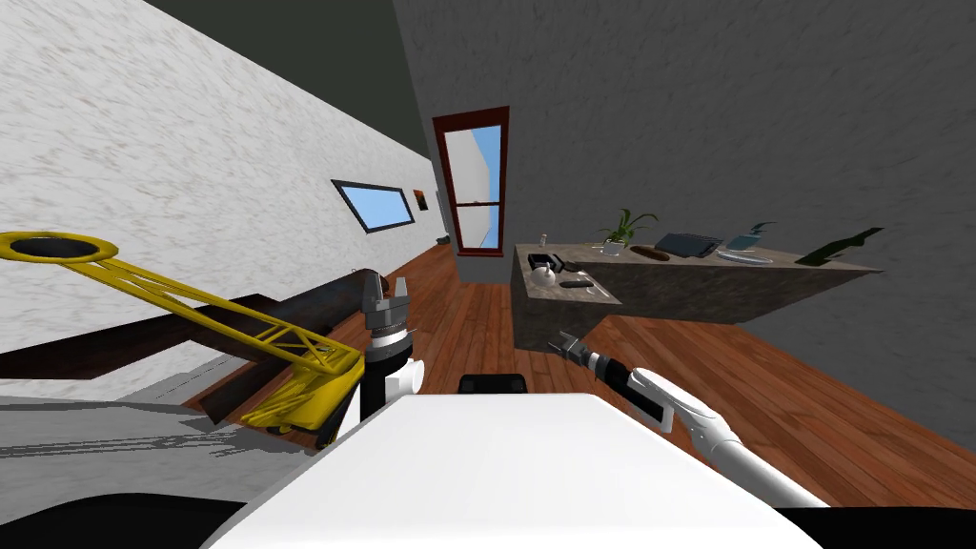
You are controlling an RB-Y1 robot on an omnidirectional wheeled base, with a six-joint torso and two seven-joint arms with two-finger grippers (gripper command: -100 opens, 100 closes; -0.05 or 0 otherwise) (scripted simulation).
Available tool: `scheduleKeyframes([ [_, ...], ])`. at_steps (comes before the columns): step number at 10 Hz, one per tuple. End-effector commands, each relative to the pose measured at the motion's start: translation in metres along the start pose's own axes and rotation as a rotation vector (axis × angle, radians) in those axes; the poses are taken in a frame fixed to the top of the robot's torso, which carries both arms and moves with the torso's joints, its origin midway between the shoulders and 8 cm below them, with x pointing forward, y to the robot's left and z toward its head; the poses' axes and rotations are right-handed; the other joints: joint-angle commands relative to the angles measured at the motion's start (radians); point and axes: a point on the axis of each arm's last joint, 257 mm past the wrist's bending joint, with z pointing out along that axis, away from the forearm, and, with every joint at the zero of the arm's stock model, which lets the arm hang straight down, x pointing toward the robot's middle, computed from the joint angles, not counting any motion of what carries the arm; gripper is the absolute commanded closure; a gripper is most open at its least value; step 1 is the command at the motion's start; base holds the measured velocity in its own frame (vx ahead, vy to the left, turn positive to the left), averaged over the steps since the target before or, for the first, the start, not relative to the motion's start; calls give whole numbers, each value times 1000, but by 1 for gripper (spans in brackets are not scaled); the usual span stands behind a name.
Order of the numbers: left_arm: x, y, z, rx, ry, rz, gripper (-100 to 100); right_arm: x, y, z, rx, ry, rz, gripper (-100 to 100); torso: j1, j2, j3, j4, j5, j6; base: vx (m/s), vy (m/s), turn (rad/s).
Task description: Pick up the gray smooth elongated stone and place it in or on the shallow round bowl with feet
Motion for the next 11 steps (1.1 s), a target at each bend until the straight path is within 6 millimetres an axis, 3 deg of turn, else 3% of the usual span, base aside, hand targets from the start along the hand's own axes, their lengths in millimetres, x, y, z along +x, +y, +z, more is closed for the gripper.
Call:
scheduleKeyframes([
  [1, 0, 0, 0, 0, 0, 0, 0, 23, -21, -16, 11, 82, -79, -100, 0, 0, 0, 0, 0, 0, 73, 105, 76],
  [2, 0, 0, 0, 0, 0, 0, 0, 24, -28, -21, 13, 98, -98, -100, 0, 0, 0, 0, 0, 0, 69, 101, 36],
  [3, 0, 0, 0, 0, 0, 0, 0, 42, -43, -33, 19, 162, -156, -100, 0, 1, 0, 0, 0, 0, 79, 105, 69],
  [5, 0, 0, 0, 0, 0, 0, 0, 40, -53, -40, 20, 183, -185, -100, 0, 0, 0, 0, 0, 0, 61, 64, 17],
  [6, 0, 0, 0, 0, 0, 0, 0, 56, -70, -55, 24, 250, -245, -100, -3, 2, 1, 0, -1, 0, 74, 42, 100],
  [7, 0, 0, 0, 0, 0, 0, 0, 54, -77, -60, 25, 264, -264, -100, -4, 1, 1, 0, -1, 0, 75, 50, 42],
  [8, 0, 0, 0, 0, 0, 0, 0, 69, -92, -75, 25, 328, -318, -100, -3, 1, 0, 0, -1, 0, 107, 107, 87],
  [11, 0, 0, 0, 0, 0, 0, 0, 74, -124, -105, 27, 424, -415, -100, -2, -3, -2, -1, 0, 0, 112, 67, 56],
])
